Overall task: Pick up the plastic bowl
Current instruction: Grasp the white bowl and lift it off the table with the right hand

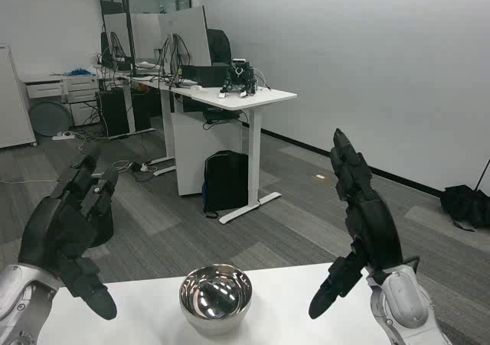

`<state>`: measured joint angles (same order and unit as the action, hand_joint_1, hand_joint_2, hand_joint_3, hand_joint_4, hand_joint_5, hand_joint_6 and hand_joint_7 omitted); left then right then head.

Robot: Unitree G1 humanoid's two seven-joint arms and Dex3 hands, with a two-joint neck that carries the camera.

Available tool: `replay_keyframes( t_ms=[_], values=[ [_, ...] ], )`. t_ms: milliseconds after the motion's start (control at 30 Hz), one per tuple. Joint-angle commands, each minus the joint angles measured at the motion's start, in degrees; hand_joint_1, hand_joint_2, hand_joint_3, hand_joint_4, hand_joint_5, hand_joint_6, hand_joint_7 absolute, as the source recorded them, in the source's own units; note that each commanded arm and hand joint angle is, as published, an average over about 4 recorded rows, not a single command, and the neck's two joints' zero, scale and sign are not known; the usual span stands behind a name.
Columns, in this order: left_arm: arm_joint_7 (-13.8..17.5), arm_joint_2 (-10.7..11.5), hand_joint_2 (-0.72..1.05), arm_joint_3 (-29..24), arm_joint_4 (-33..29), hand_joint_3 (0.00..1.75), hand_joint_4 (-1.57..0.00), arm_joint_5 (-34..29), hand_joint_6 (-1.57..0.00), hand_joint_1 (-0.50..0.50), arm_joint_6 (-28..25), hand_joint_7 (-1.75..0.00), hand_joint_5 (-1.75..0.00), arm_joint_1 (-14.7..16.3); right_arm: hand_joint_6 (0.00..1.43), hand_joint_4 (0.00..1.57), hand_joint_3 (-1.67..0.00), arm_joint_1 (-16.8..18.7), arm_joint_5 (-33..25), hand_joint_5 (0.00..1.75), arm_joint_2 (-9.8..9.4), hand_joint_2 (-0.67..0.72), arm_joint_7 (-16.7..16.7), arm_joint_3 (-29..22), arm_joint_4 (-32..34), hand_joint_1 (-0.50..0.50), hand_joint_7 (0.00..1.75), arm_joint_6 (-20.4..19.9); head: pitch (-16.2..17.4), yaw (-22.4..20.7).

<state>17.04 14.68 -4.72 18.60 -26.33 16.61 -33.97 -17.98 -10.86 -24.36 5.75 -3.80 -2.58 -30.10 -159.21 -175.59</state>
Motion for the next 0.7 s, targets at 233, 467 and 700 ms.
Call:
replay_keyframes(
  t_ms=[233,467,700],
  values=[
    [-31.5,4.6,0.96,2.4,6.5,0.09,-0.43,1.6,-0.9,-0.5,31.9,-0.28,-0.1,-0.2,0.0,0.0,-1.39,-12.6,-18.2,0.0,2.43,-0.43,12.8,18.7,-16.9,-0.45,0.0,-24.1,3.9,-5.5],
    [-29.9,4.7,0.96,2.9,6.4,0.09,-0.5,0.9,-0.84,-0.5,32.6,-0.28,-0.13,0.6,0.0,0.0,-1.59,-12.4,-18.2,0.0,1.66,-0.35,13.1,18.8,-16.6,-0.46,0.07,-24.0,5.4,-7.6],
    [-29.0,3.4,0.96,2.9,5.7,0.09,-0.39,1.4,-0.79,-0.5,32.6,-0.28,-0.13,1.5,0.0,0.0,-1.59,-11.9,-18.8,0.0,-0.29,-0.41,12.7,18.8,-15.2,-0.46,0.07,-23.8,5.1,-6.1]
  ],
)
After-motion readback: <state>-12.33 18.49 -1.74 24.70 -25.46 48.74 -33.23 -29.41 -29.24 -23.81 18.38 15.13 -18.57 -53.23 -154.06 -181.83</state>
